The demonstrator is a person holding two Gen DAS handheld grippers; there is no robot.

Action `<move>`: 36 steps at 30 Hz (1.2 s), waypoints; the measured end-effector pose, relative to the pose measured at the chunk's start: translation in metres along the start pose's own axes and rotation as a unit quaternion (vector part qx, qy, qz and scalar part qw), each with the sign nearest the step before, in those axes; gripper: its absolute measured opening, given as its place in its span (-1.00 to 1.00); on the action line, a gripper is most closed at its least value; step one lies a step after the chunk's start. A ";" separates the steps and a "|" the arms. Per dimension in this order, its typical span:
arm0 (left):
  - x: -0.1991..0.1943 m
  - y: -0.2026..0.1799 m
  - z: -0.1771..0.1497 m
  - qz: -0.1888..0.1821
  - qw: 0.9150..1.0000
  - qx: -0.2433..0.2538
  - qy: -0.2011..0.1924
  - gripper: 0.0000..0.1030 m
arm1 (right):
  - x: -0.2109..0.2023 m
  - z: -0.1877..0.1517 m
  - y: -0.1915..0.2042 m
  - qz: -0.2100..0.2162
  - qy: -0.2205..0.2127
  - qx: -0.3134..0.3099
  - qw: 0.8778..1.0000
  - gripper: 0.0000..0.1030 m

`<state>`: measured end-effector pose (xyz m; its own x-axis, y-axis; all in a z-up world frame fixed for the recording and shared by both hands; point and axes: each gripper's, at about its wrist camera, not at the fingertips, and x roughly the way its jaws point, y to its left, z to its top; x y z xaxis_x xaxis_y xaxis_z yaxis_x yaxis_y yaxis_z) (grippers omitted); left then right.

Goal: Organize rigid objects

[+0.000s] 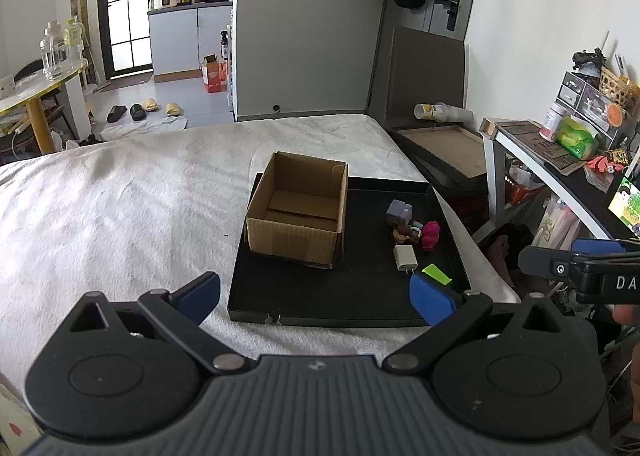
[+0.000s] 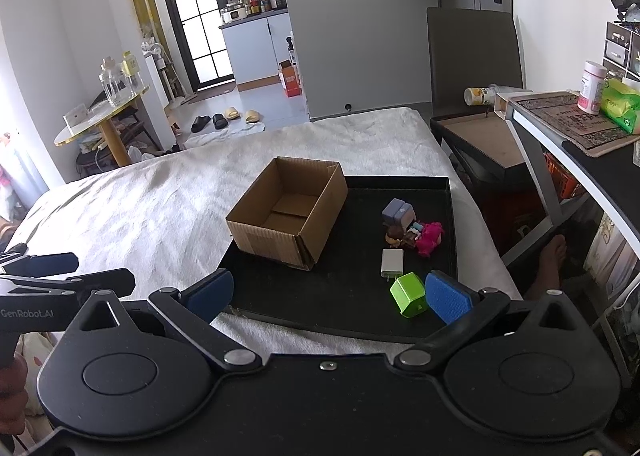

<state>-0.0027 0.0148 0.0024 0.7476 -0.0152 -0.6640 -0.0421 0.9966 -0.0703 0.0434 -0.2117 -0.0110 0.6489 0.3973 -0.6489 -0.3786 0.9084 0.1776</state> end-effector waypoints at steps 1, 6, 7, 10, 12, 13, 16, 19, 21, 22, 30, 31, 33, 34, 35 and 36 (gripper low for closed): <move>0.000 0.000 0.000 0.000 1.000 0.001 0.000 0.95 | 0.000 -0.001 0.000 -0.001 0.000 0.000 1.000 1.00; 0.001 -0.001 -0.001 0.000 1.000 0.000 0.001 0.95 | -0.001 0.000 0.000 -0.001 -0.001 0.000 1.000 1.00; 0.001 -0.001 -0.001 0.000 1.000 0.000 0.001 0.95 | -0.001 0.000 0.000 -0.001 -0.001 0.000 1.000 1.00; 0.002 -0.001 -0.001 -0.001 1.000 -0.001 0.001 0.95 | 0.000 0.001 -0.002 0.001 0.001 0.005 1.000 1.00; 0.001 0.001 -0.002 -0.001 1.000 -0.003 0.001 0.95 | -0.001 0.001 -0.003 0.001 0.001 0.004 1.000 1.00; 0.001 0.000 -0.003 -0.001 1.000 -0.003 0.000 0.95 | -0.001 0.001 -0.002 0.001 0.000 0.003 1.000 1.00; 0.001 0.000 -0.003 -0.002 1.000 0.000 -0.001 0.95 | -0.001 0.001 -0.002 0.001 0.000 0.002 1.000 1.00; -0.001 -0.002 -0.002 -0.002 1.000 0.002 -0.005 0.95 | -0.001 0.001 -0.002 0.007 0.002 -0.002 1.000 1.00; -0.002 -0.002 -0.002 0.000 1.000 0.002 -0.007 0.95 | -0.002 0.001 -0.002 0.007 0.002 -0.004 1.000 1.00; -0.002 -0.002 -0.002 -0.001 1.000 0.002 -0.008 0.95 | -0.002 0.002 -0.001 0.008 0.003 -0.005 1.000 1.00; -0.002 -0.001 -0.001 -0.002 1.000 -0.003 -0.006 0.95 | -0.002 0.002 -0.001 0.004 0.000 -0.006 1.000 1.00; -0.001 -0.001 -0.001 -0.002 1.000 -0.003 -0.006 0.95 | -0.001 0.002 -0.001 0.002 0.002 -0.006 1.000 1.00; -0.001 -0.001 -0.001 -0.002 1.000 -0.003 -0.006 0.95 | 0.000 0.001 -0.001 -0.001 0.001 -0.006 1.000 1.00; -0.001 -0.001 0.000 -0.003 1.000 -0.003 -0.005 0.95 | 0.000 0.001 -0.002 0.001 0.001 -0.007 1.000 1.00; -0.001 -0.001 -0.001 -0.003 1.000 -0.004 -0.005 0.95 | 0.000 0.000 -0.003 -0.001 -0.001 -0.005 1.000 1.00; -0.001 -0.001 0.000 -0.004 1.000 -0.004 -0.005 0.95 | -0.001 0.001 -0.005 -0.003 -0.005 -0.001 1.000 1.00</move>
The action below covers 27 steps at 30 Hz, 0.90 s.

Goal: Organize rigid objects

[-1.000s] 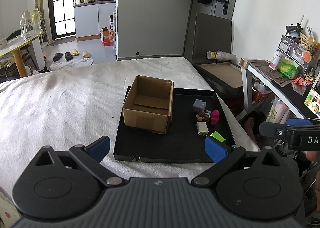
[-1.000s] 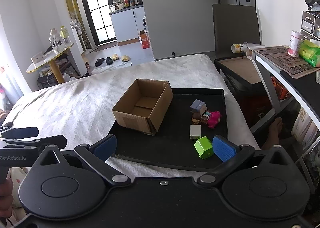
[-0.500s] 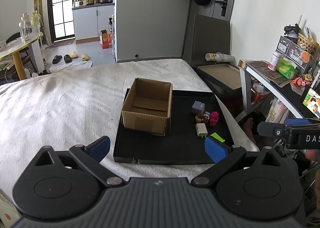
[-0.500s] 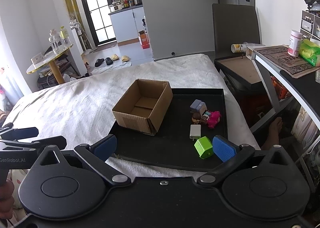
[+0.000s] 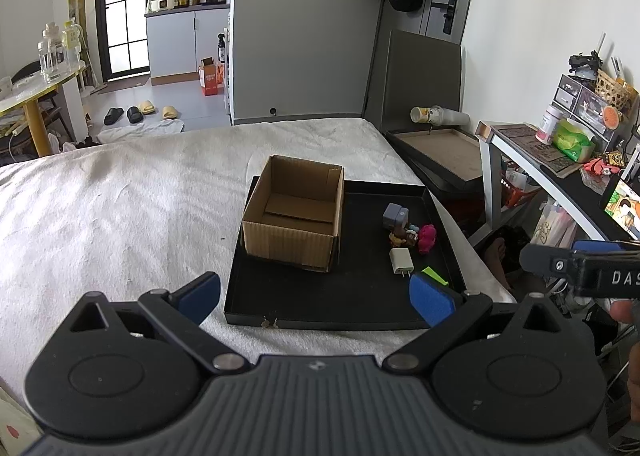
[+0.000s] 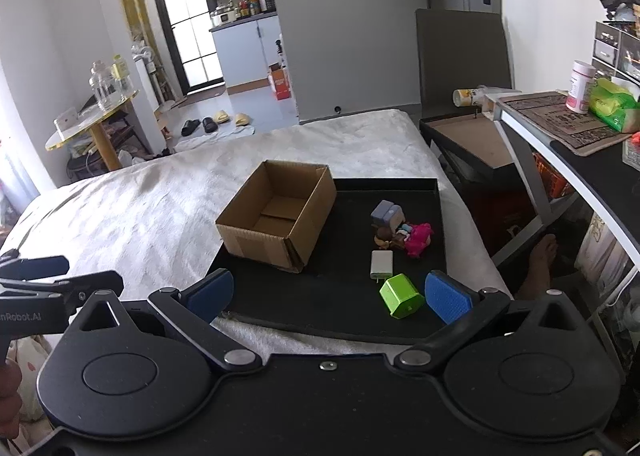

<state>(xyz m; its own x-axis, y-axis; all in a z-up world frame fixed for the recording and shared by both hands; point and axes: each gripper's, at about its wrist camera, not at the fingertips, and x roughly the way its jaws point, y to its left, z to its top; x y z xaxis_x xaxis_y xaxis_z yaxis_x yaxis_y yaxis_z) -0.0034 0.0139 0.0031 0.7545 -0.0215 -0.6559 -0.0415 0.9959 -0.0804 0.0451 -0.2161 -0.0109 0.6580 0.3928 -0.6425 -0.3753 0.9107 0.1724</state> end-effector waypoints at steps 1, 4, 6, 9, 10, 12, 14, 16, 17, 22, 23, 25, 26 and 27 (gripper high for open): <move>0.000 0.000 0.000 -0.001 1.000 0.000 0.000 0.95 | 0.000 0.000 -0.001 -0.002 -0.003 0.003 1.000 1.00; 0.003 0.000 0.002 -0.005 1.000 0.000 0.001 0.95 | 0.002 0.000 -0.004 -0.002 -0.001 0.002 1.000 1.00; 0.006 0.000 0.003 -0.008 1.000 -0.001 0.005 0.95 | 0.005 -0.001 -0.004 -0.005 0.002 0.001 1.000 1.00; 0.013 0.000 0.003 -0.008 1.000 0.001 0.010 0.95 | 0.010 -0.003 -0.005 -0.007 0.005 0.002 1.000 1.00; 0.015 0.000 0.003 -0.007 1.000 0.004 0.011 0.95 | 0.012 -0.003 -0.006 -0.008 0.007 0.003 1.000 1.00; 0.021 -0.001 0.004 -0.005 1.000 0.008 0.014 0.95 | 0.016 -0.005 -0.010 -0.012 0.011 0.007 1.000 1.00; 0.027 -0.001 0.005 -0.008 1.000 0.007 0.019 0.95 | 0.020 -0.006 -0.012 -0.014 0.016 0.011 1.000 1.00; 0.033 0.001 0.006 -0.012 1.000 0.002 0.026 0.95 | 0.025 -0.006 -0.015 -0.015 0.021 0.014 1.000 1.00; 0.037 0.002 0.006 -0.013 1.000 -0.001 0.029 0.95 | 0.026 -0.006 -0.016 -0.015 0.022 0.015 1.000 1.00; 0.053 0.004 0.010 -0.017 0.999 -0.008 0.041 0.95 | 0.036 -0.004 -0.022 -0.013 0.028 0.017 0.999 1.00; 0.057 0.004 0.011 -0.019 0.999 -0.009 0.044 0.95 | 0.038 -0.003 -0.023 -0.013 0.029 0.019 0.999 1.00; 0.063 0.005 0.012 -0.022 0.999 -0.009 0.049 0.95 | 0.042 -0.002 -0.027 -0.014 0.031 0.022 0.999 1.00; 0.066 0.005 0.012 -0.023 0.998 -0.009 0.051 0.95 | 0.046 -0.002 -0.028 -0.015 0.033 0.024 0.999 1.00; 0.070 0.005 0.013 -0.024 0.998 -0.010 0.054 0.95 | 0.049 -0.002 -0.031 -0.015 0.037 0.027 0.999 1.00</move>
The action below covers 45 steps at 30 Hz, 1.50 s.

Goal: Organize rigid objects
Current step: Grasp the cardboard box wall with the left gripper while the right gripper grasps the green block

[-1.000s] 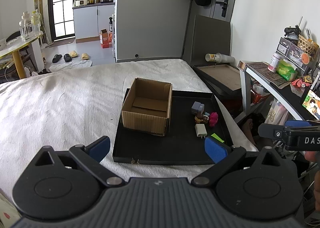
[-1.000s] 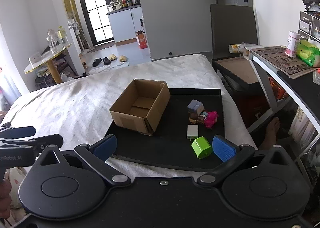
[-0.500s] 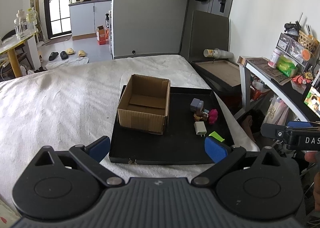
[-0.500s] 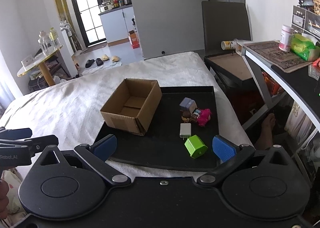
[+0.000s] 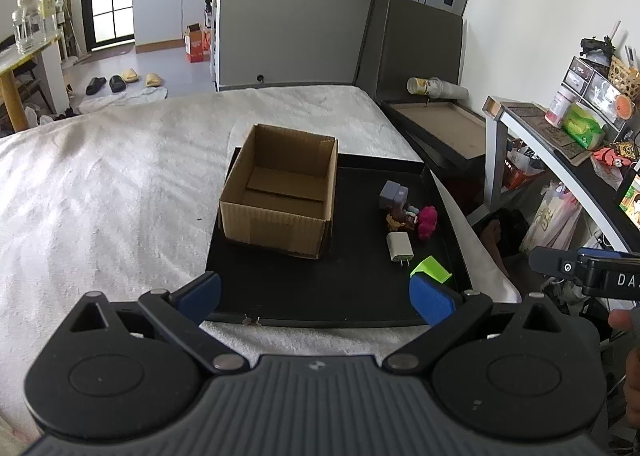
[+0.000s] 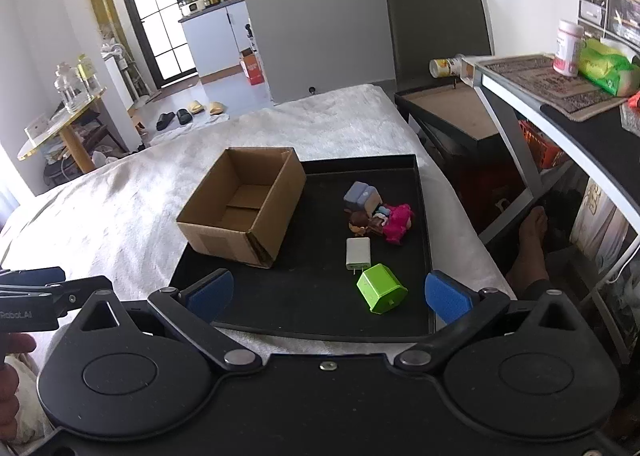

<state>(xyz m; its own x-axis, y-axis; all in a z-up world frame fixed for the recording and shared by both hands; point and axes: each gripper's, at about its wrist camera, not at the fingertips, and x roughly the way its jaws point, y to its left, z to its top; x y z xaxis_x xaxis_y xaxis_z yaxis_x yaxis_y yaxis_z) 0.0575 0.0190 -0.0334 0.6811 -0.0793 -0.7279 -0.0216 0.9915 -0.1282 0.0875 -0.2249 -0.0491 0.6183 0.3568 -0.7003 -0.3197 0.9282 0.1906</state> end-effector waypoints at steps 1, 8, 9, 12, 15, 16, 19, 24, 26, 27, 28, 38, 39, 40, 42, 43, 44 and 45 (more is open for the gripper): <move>0.004 0.000 0.001 -0.001 1.000 0.000 0.003 0.95 | 0.003 0.000 -0.002 0.001 0.003 0.002 1.000 1.00; 0.027 0.006 0.011 0.003 1.000 -0.006 0.016 0.95 | 0.024 0.002 -0.013 0.005 0.021 0.013 1.000 1.00; 0.031 0.008 0.012 0.003 1.000 -0.008 0.018 0.95 | 0.028 0.002 -0.014 0.004 0.023 0.013 1.000 1.00; 0.042 0.012 0.016 0.006 1.000 -0.015 0.025 0.94 | 0.036 0.004 -0.018 0.004 0.027 0.016 0.999 1.00; 0.054 0.017 0.020 0.011 0.999 -0.022 0.031 0.94 | 0.046 0.005 -0.022 0.005 0.033 0.020 0.999 1.00; 0.058 0.019 0.021 0.014 0.999 -0.025 0.033 0.93 | 0.050 0.005 -0.023 0.006 0.036 0.022 0.999 1.00; 0.070 0.025 0.025 0.020 0.999 -0.034 0.034 0.93 | 0.063 0.005 -0.027 0.008 0.048 0.023 0.999 1.00; 0.091 0.038 0.033 0.022 0.997 -0.061 0.039 0.90 | 0.083 0.005 -0.031 0.010 0.066 0.022 0.998 1.00; 0.100 0.042 0.036 0.025 0.997 -0.066 0.037 0.90 | 0.089 0.005 -0.033 0.010 0.073 0.022 0.997 0.98; 0.104 0.043 0.038 0.027 0.997 -0.065 0.037 0.90 | 0.093 0.005 -0.034 0.009 0.077 0.023 0.997 0.98; 0.108 0.044 0.040 0.029 0.997 -0.064 0.037 0.89 | 0.096 0.005 -0.035 0.009 0.080 0.024 0.996 0.98; 0.156 0.071 0.058 0.040 0.994 -0.093 0.044 0.43 | 0.136 0.003 -0.044 0.012 0.126 0.016 0.992 0.71; 0.161 0.075 0.060 0.041 0.993 -0.099 0.044 0.39 | 0.139 0.003 -0.045 0.011 0.130 0.015 0.991 0.70; 0.165 0.078 0.061 0.044 0.993 -0.102 0.044 0.36 | 0.142 0.003 -0.045 0.011 0.134 0.012 0.991 0.69; 0.176 0.083 0.063 0.046 0.992 -0.106 0.046 0.28 | 0.149 0.005 -0.046 0.006 0.138 0.011 0.990 0.68; 0.181 0.085 0.065 0.046 0.992 -0.109 0.049 0.26 | 0.152 0.005 -0.047 0.004 0.141 0.010 0.990 0.67; 0.186 0.088 0.066 0.046 0.991 -0.111 0.051 0.21 | 0.155 0.006 -0.046 0.003 0.144 0.008 0.990 0.65; 0.191 0.090 0.067 0.047 0.991 -0.113 0.054 0.17 | 0.159 0.007 -0.046 0.001 0.147 0.005 0.989 0.63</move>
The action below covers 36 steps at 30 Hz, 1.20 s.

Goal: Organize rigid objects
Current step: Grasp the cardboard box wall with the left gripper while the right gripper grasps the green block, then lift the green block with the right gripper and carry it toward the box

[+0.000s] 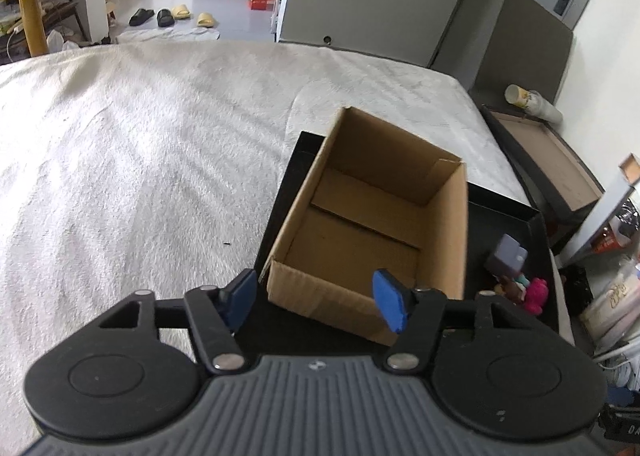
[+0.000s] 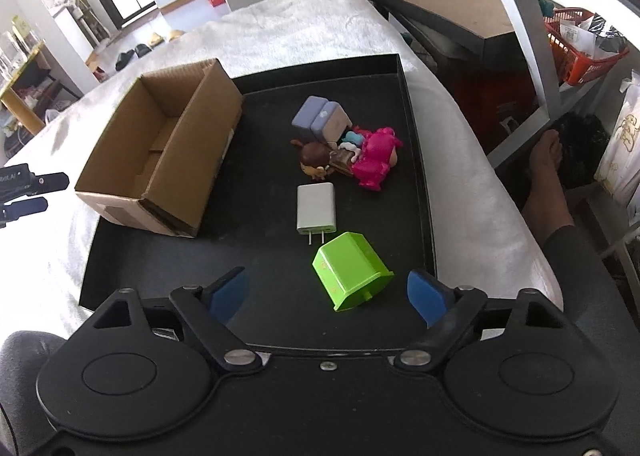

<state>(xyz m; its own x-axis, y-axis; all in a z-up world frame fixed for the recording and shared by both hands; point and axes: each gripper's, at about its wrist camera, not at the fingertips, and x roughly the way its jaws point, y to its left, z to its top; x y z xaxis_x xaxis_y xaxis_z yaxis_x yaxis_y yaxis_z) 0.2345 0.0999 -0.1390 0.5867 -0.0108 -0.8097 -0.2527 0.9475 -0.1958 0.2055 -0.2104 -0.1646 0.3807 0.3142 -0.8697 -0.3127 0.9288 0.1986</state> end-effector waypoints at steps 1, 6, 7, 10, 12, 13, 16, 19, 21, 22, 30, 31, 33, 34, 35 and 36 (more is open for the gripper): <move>0.005 0.001 0.002 0.001 1.000 -0.001 0.003 0.15 | 0.004 0.001 0.000 -0.001 0.004 -0.003 1.000 0.61; 0.024 0.007 0.008 0.002 1.000 -0.005 0.010 0.11 | 0.025 0.007 0.002 -0.003 0.023 -0.022 0.999 0.46; 0.028 0.008 0.009 0.003 1.000 -0.005 0.011 0.11 | 0.029 0.007 0.003 -0.003 0.025 -0.027 0.999 0.44; 0.038 0.011 0.011 0.005 1.000 -0.007 0.013 0.08 | 0.039 0.009 0.006 -0.004 0.031 -0.042 0.999 0.36; 0.043 0.014 0.013 0.000 1.000 -0.012 0.016 -0.02 | 0.044 0.011 0.007 -0.009 0.034 -0.049 0.998 0.32; 0.045 0.015 0.014 -0.002 1.000 -0.016 0.017 -0.04 | 0.047 0.012 0.007 -0.009 0.036 -0.051 0.998 0.30; 0.053 0.018 0.013 -0.005 1.000 -0.021 0.019 -0.20 | 0.053 0.013 0.005 -0.006 0.043 -0.052 0.998 0.26; 0.057 0.017 0.010 0.002 1.000 -0.020 0.021 -0.55 | 0.060 0.010 0.003 -0.004 0.039 -0.065 0.997 0.26; 0.055 0.017 0.008 -0.004 1.000 -0.010 0.014 -0.69 | 0.067 0.006 0.002 -0.014 0.042 -0.077 0.996 0.25; 0.054 0.017 0.007 -0.005 1.000 -0.008 0.012 -0.73 | 0.070 0.006 0.001 -0.014 0.043 -0.077 0.996 0.25; 0.048 0.014 0.000 -0.009 1.000 0.018 0.014 -0.82 | 0.084 -0.004 0.000 -0.029 0.054 -0.086 0.994 0.05; 0.047 0.013 -0.001 -0.008 1.000 0.022 0.015 -0.82 | 0.084 -0.004 0.000 -0.028 0.054 -0.084 0.995 0.05; 0.045 0.010 -0.004 -0.007 0.999 0.033 0.018 -0.84 | 0.085 -0.005 0.000 -0.023 0.058 -0.076 0.995 0.05; 0.044 0.010 -0.006 -0.007 0.999 0.036 0.020 -0.84 | 0.085 -0.005 -0.001 -0.021 0.060 -0.071 0.995 0.05; 0.043 0.009 -0.007 -0.007 0.999 0.038 0.021 -0.84 | 0.085 -0.005 -0.001 -0.020 0.062 -0.066 0.996 0.05; 0.042 0.009 -0.009 -0.006 0.999 0.041 0.022 -0.84 | 0.085 -0.004 -0.001 -0.017 0.065 -0.061 0.996 0.05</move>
<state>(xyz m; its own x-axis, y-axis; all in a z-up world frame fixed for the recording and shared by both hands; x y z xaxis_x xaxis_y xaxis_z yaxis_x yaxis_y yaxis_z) 0.2500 0.1047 -0.1792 0.5542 -0.0358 -0.8316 -0.1802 0.9702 -0.1619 0.2348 -0.1857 -0.2408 0.2796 0.2479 -0.9276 -0.4074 0.9054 0.1192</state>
